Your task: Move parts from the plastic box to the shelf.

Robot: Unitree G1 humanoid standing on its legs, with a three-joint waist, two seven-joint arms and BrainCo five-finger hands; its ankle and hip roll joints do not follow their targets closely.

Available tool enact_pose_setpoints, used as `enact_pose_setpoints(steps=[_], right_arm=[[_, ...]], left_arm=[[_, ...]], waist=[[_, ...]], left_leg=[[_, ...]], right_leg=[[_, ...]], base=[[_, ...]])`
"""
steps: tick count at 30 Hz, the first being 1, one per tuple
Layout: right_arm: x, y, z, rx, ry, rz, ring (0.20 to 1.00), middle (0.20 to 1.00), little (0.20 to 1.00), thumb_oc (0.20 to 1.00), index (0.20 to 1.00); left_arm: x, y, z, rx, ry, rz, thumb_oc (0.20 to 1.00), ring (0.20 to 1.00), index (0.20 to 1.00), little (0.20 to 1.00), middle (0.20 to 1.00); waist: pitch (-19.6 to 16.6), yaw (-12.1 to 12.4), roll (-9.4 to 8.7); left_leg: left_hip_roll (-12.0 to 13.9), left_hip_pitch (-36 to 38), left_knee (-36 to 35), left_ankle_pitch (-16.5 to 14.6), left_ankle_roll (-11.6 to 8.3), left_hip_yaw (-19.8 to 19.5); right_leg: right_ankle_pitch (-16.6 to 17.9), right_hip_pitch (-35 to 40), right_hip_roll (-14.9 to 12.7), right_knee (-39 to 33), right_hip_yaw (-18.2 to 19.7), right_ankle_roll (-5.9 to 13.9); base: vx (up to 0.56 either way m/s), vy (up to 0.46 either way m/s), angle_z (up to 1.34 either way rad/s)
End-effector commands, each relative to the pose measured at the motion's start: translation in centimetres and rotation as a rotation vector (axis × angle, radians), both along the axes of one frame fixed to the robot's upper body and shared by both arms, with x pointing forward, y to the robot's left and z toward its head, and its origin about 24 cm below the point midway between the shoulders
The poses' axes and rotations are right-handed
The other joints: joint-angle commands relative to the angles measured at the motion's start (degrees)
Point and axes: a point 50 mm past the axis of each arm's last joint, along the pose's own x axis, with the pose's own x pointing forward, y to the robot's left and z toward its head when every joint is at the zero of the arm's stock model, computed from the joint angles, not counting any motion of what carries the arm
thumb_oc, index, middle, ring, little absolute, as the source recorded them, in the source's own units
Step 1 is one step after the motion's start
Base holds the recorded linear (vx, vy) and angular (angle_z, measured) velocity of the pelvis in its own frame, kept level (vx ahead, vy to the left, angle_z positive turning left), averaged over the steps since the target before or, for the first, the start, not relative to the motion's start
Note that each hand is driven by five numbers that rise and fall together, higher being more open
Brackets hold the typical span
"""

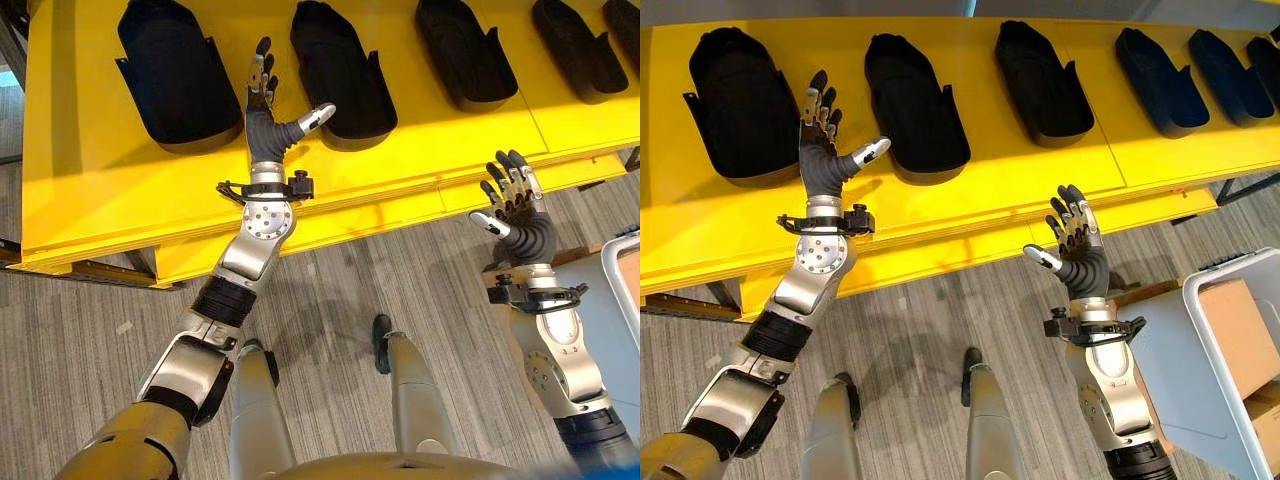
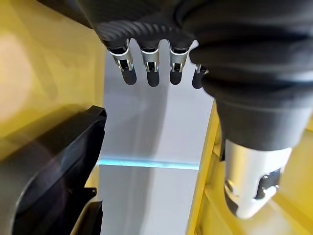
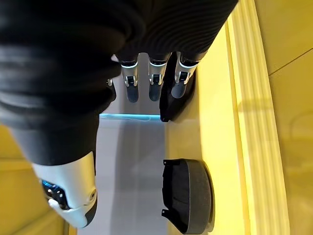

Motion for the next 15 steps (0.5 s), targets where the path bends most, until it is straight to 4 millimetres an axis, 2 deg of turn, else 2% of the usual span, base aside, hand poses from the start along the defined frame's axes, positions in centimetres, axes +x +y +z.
enact_pose_setpoints(steps=[1,11,15], right_arm=[[-0.7,-0.2,2.6,-0.027,-0.149,0.016,1.000,1.000,1.000,1.000,1.000],[-0.7,-0.2,2.7,-0.025,-0.155,0.016,1.000,1.000,1.000,1.000,1.000],[-0.9,-0.4,2.6,-0.023,-0.150,0.021,1.000,1.000,1.000,1.000,1.000]], left_arm=[[0.7,-1.2,2.4,-0.012,-0.086,-0.006,1.000,1.000,1.000,1.000,1.000],[1.9,0.2,2.0,0.034,-0.039,0.119,1.000,1.000,1.000,1.000,1.000],[2.4,0.7,1.5,0.155,-0.011,0.192,1.000,1.000,1.000,1.000,1.000]], waist=[[-2.5,-0.1,1.96],[-2.4,-0.8,1.93],[-2.8,-1.2,2.02]], left_leg=[[2.9,0.3,-6.1,8.2,-0.36,-4.5],[3.1,-0.1,-5.3,8.0,-0.44,-4.4],[3.3,-0.7,-4.7,7.8,-0.40,-4.2]], right_leg=[[5.1,0.1,-0.5,0.4,1.4,-0.89],[5.0,-0.7,-0.3,1.1,1.8,-0.95],[4.8,-1.3,-0.2,1.5,1.9,-1.01]], base=[[0.00,0.000,0.00],[0.00,0.001,-0.01],[0.01,0.000,-0.02]])
